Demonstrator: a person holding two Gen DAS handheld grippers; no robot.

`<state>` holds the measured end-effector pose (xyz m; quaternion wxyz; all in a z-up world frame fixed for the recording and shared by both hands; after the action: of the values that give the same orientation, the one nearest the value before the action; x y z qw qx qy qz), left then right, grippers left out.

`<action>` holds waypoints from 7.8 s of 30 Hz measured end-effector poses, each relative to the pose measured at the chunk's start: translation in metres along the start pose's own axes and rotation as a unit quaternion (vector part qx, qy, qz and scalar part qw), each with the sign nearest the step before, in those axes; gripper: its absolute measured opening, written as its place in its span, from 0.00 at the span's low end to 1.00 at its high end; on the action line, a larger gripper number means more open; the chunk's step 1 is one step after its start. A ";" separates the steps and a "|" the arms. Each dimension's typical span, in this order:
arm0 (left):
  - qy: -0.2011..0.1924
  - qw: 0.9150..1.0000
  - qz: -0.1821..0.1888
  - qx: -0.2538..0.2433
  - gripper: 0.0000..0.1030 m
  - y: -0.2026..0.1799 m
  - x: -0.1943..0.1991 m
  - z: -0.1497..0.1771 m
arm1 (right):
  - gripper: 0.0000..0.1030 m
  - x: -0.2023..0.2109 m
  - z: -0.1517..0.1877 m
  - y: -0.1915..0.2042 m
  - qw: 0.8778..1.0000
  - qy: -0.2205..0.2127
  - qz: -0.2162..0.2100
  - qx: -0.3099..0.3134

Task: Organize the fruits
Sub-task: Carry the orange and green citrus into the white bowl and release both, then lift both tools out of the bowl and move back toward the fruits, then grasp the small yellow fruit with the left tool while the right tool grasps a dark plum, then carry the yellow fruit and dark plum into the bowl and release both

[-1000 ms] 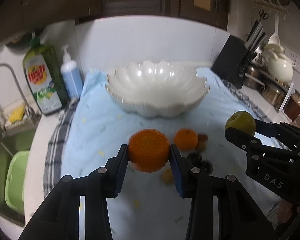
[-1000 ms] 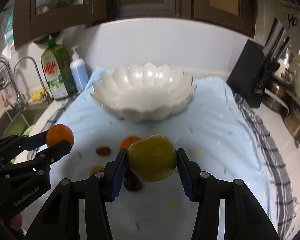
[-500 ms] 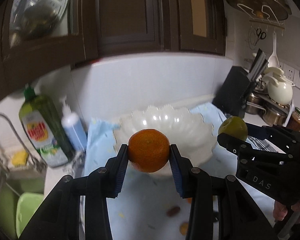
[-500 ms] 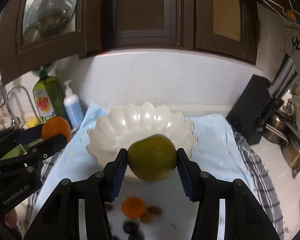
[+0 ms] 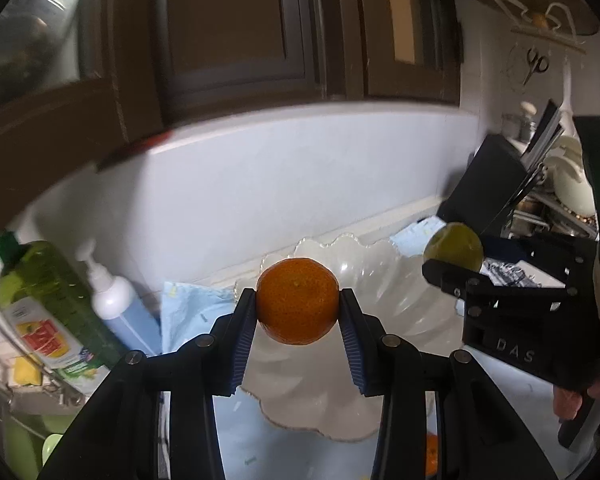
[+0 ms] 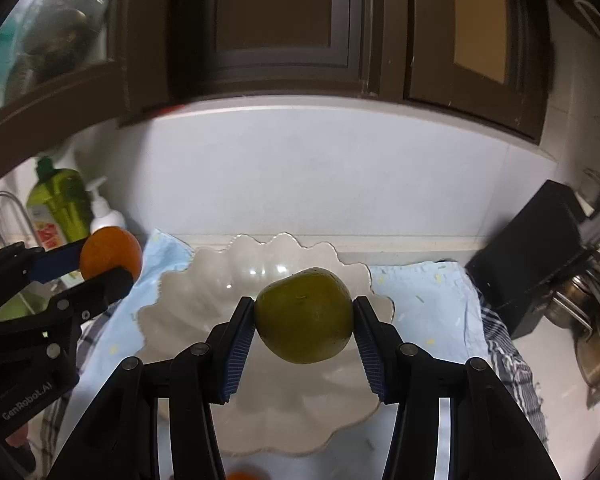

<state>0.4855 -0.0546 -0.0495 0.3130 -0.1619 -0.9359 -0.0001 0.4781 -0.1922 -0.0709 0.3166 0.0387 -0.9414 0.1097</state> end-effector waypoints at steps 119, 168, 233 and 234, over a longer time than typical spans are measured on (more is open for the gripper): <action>0.029 0.994 0.022 -0.101 0.89 -0.022 0.095 0.188 | 0.76 0.114 0.172 0.075 0.998 0.032 0.002 0.049; 0.146 0.979 0.128 -0.054 0.25 -0.045 0.020 0.233 | 0.28 0.045 0.216 0.094 0.992 0.104 -0.067 0.023; -0.029 0.999 0.014 0.005 0.24 -0.008 0.033 0.038 | 0.28 0.034 0.028 0.014 0.999 -0.023 -0.023 0.010; -0.023 1.000 0.012 0.008 0.24 -0.007 0.027 0.036 | 0.28 0.026 0.026 0.013 0.999 -0.018 -0.027 0.008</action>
<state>0.4418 -0.0495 -0.0624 0.2923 -0.1706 -0.9409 0.0153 0.4398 -0.1861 -0.0778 0.3025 0.0686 -0.9445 0.1080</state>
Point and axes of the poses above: each gripper's, at about its wrist camera, not at the fingertips, and x roughly against the way its jaws point, y to its left, z to its underside, the point moved 6 cm from there along -x, roughly the way its jaws point, and after that the axes turned 11 degrees about x, right-handed, at the moved point
